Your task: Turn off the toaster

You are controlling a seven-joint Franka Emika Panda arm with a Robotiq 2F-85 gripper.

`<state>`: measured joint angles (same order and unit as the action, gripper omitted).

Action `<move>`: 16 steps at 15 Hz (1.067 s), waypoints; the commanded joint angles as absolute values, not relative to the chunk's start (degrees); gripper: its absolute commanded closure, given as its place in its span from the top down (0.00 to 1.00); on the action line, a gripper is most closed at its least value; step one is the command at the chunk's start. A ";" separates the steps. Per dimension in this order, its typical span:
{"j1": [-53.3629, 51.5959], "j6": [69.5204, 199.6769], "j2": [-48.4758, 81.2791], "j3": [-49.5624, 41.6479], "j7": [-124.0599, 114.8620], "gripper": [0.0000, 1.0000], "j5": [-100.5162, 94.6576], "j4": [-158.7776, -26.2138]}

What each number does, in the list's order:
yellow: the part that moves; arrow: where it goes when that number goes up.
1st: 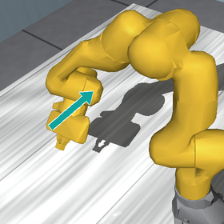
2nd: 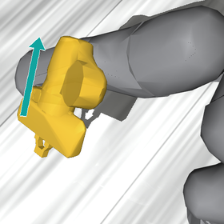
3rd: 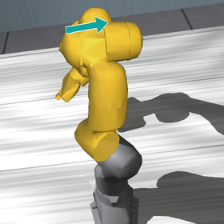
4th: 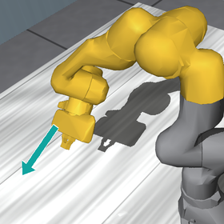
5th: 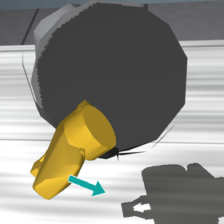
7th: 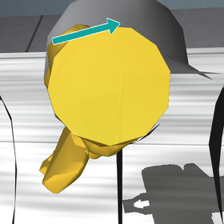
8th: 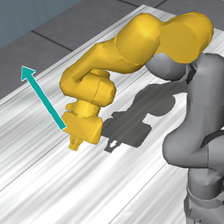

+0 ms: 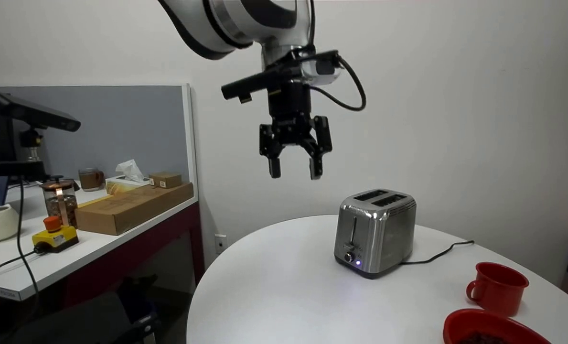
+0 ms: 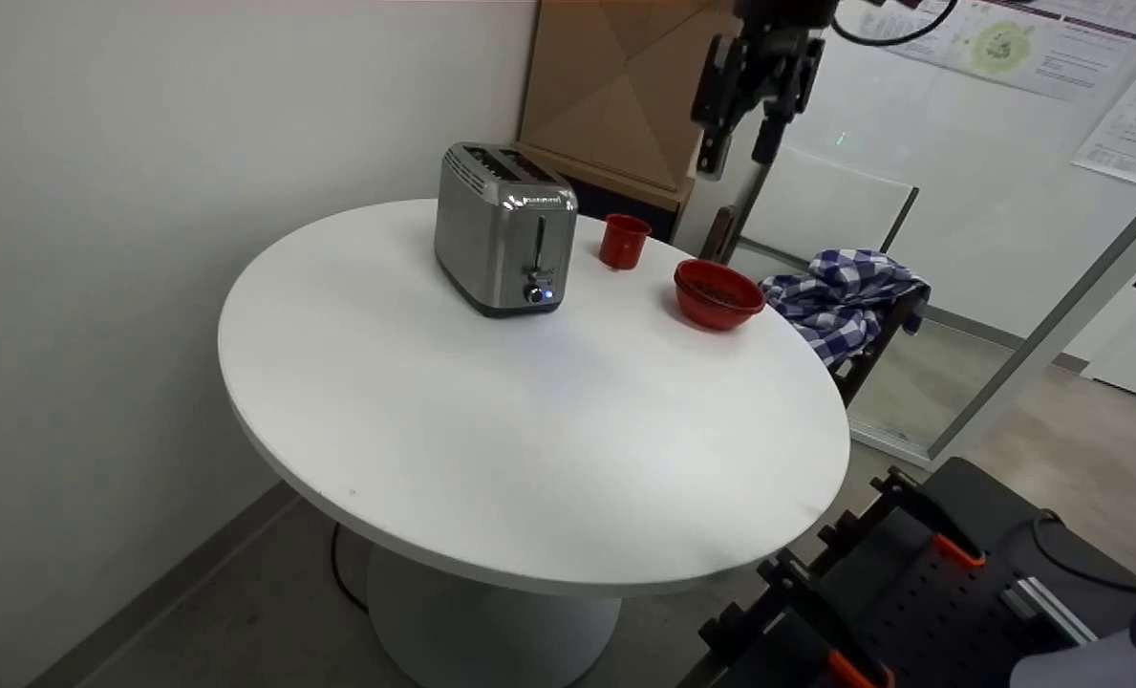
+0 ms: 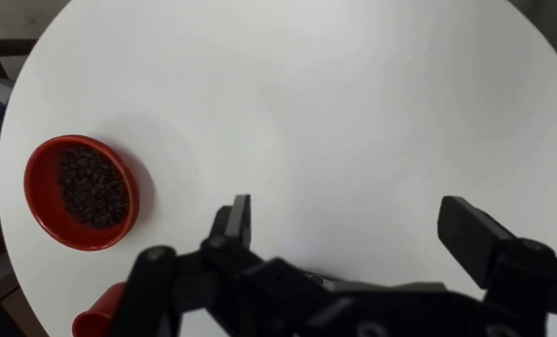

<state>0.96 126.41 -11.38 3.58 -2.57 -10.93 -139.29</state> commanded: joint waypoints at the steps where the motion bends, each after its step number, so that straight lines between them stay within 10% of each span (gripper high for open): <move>1: 2.39 136.52 -0.91 1.98 -4.24 1.00 -16.63 -136.79; 16: -8.35 163.64 29.82 -12.67 -18.12 1.00 -27.20 -121.14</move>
